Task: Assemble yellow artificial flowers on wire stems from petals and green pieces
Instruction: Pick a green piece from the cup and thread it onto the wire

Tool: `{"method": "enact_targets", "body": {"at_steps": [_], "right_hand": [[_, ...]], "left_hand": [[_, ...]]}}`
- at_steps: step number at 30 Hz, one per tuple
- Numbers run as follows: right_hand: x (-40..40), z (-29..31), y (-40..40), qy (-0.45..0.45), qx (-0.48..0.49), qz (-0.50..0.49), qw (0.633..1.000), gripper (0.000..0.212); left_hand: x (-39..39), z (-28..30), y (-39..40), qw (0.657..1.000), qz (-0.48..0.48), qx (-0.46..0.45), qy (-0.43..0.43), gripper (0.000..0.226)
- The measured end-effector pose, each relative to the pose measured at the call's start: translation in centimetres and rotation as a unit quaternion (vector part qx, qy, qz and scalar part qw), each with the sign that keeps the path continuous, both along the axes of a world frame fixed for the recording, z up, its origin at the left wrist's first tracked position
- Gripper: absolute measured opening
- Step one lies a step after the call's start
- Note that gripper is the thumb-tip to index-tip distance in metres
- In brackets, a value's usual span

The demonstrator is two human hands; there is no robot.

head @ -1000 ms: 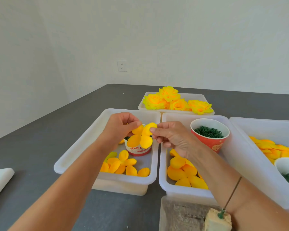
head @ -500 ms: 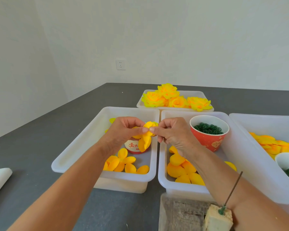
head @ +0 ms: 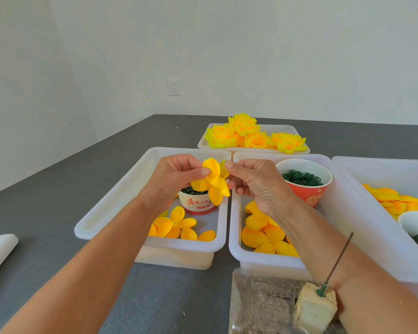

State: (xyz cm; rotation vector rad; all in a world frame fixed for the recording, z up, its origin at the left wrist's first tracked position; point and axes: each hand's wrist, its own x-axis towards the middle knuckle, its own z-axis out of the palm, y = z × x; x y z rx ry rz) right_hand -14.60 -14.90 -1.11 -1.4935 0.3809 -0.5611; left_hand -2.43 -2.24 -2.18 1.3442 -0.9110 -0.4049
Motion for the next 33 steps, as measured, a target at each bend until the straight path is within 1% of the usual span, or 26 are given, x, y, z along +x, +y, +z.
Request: {"method": "enact_targets", "body": {"at_steps": [2,6,10,12,15,18,19,20,23,25,26,28,30,32,33], "right_hand": [[0.0,0.1,-0.1,0.004,0.034,-0.004,0.999,0.013],[-0.2,0.2,-0.2,0.03,0.041,-0.009,0.999,0.01],[-0.4,0.2,-0.4,0.01,0.075,-0.034,0.997,0.012],[-0.4,0.2,-0.5,0.002,0.089,-0.034,0.995,0.014],[-0.2,0.2,-0.5,-0.011,0.106,-0.043,0.993,0.017],[-0.2,0.1,-0.8,-0.024,0.107,-0.09,0.99,0.021],[-0.2,0.1,-0.8,-0.025,0.101,-0.1,0.989,0.022],[-0.2,0.1,-0.9,-0.025,0.094,-0.104,0.99,0.022],[-0.1,0.1,-0.8,-0.014,0.073,-0.089,0.993,0.019],[-0.1,0.0,-0.7,-0.003,0.052,-0.065,0.997,0.013],[-0.1,0.0,-0.7,0.001,0.039,-0.048,0.998,0.012],[-0.2,-0.1,-0.5,0.008,0.015,-0.014,1.0,0.01],[-0.3,-0.2,-0.4,0.013,-0.005,0.014,1.0,0.006],[-0.2,-0.3,-0.3,0.02,-0.033,0.029,0.999,0.004],[-0.2,-0.3,-0.2,0.025,-0.051,0.031,0.998,0.004]], "left_hand": [[0.2,0.1,0.0,0.999,0.001,-0.031,0.033,0.005],[0.4,0.4,0.1,0.996,-0.024,-0.061,0.065,0.008],[0.7,0.7,0.1,0.989,-0.028,-0.091,0.112,0.005],[0.8,0.7,0.1,0.989,-0.022,-0.089,0.116,0.014],[0.7,0.9,0.2,0.989,0.023,-0.084,0.124,0.021],[1.2,1.2,0.4,0.966,0.091,-0.118,0.213,0.017],[1.4,1.2,0.5,0.958,0.116,-0.121,0.231,0.016],[1.6,1.2,0.6,0.957,0.143,-0.111,0.229,0.017],[1.8,0.5,0.4,0.955,0.232,-0.03,0.184,0.021],[2.1,0.0,0.2,0.94,0.3,0.054,0.151,0.022],[2.4,-0.4,0.1,0.929,0.336,0.107,0.111,0.023],[2.8,-1.0,0.2,0.896,0.391,0.21,0.004,0.023],[3.0,-1.4,0.5,0.851,0.417,0.305,-0.093,0.022],[3.1,-1.6,0.8,0.811,0.395,0.401,-0.16,0.024],[3.0,-1.6,0.9,0.796,0.374,0.442,-0.176,0.024]]}}
